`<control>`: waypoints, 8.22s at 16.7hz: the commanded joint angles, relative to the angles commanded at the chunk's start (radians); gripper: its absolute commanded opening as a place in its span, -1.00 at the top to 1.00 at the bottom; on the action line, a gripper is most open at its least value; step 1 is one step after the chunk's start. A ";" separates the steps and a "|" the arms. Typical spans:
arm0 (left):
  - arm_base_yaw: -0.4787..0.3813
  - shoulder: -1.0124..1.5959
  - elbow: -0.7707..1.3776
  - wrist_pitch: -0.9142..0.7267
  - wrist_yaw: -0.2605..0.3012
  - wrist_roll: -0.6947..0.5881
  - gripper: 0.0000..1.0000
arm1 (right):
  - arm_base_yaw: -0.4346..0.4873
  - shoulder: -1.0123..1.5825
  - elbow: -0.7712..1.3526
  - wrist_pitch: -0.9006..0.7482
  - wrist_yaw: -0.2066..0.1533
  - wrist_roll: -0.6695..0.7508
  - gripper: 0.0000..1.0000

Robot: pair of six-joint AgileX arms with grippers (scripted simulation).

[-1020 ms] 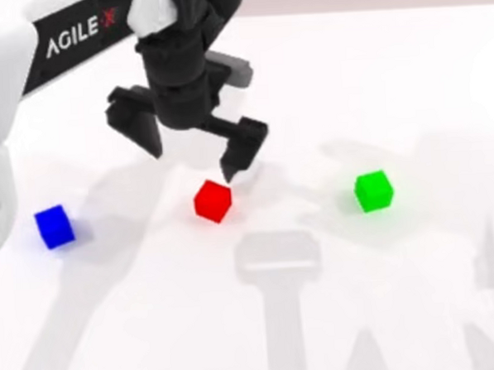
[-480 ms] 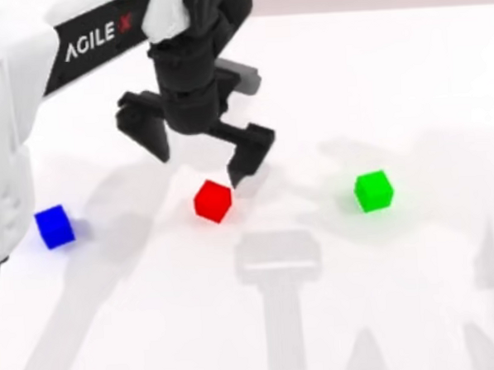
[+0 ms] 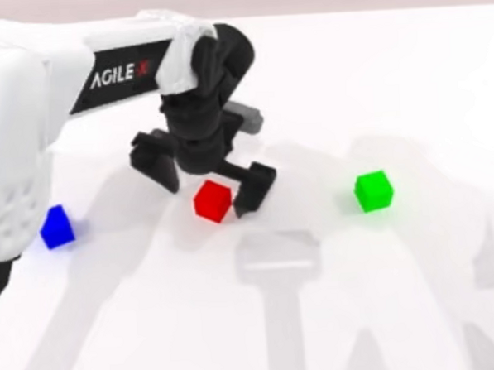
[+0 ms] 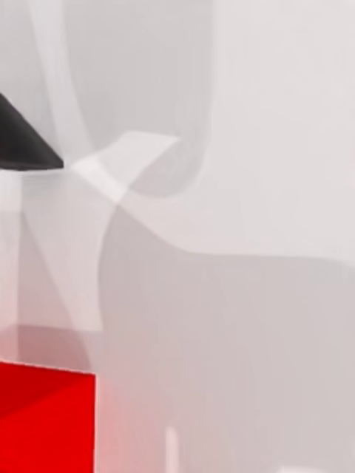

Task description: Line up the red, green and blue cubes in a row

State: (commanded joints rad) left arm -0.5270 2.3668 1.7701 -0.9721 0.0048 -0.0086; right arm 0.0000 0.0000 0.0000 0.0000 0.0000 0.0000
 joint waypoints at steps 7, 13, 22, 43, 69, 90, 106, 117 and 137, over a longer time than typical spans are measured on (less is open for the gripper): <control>0.000 0.003 -0.006 0.007 0.000 0.000 -0.55 | 0.000 0.000 0.000 0.000 0.000 0.000 -1.00; 0.000 0.003 -0.006 0.007 0.000 0.000 0.36 | 0.000 0.000 0.000 0.000 0.000 0.000 -1.00; 0.000 0.003 -0.006 0.007 0.000 0.000 1.00 | 0.000 0.000 0.000 0.000 0.000 0.000 -1.00; -0.001 -0.133 0.132 -0.230 -0.006 -0.071 1.00 | 0.000 0.000 0.000 0.000 0.000 0.000 -1.00; -0.102 -0.372 -0.458 0.113 -0.030 -0.617 1.00 | 0.000 0.000 0.000 0.000 0.000 0.000 -1.00; -0.102 -0.372 -0.458 0.113 -0.030 -0.617 -1.00 | 0.000 0.000 0.000 0.000 0.000 0.000 -1.00; -0.088 -0.463 -0.292 -0.142 -0.031 -0.625 -1.00 | 0.000 0.000 0.000 0.000 0.000 0.000 -1.00; 0.065 -0.810 -0.582 0.064 -0.042 -0.597 -1.00 | 0.086 0.376 0.362 -0.238 -0.001 0.039 -1.00; 0.543 -2.334 -1.756 0.949 -0.007 -0.011 -1.00 | 0.417 2.174 1.828 -1.205 0.004 0.177 -1.00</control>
State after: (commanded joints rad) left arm 0.0159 0.0330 0.0146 -0.0231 -0.0024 -0.0192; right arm 0.4173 2.1743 1.8280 -1.2051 0.0037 0.1765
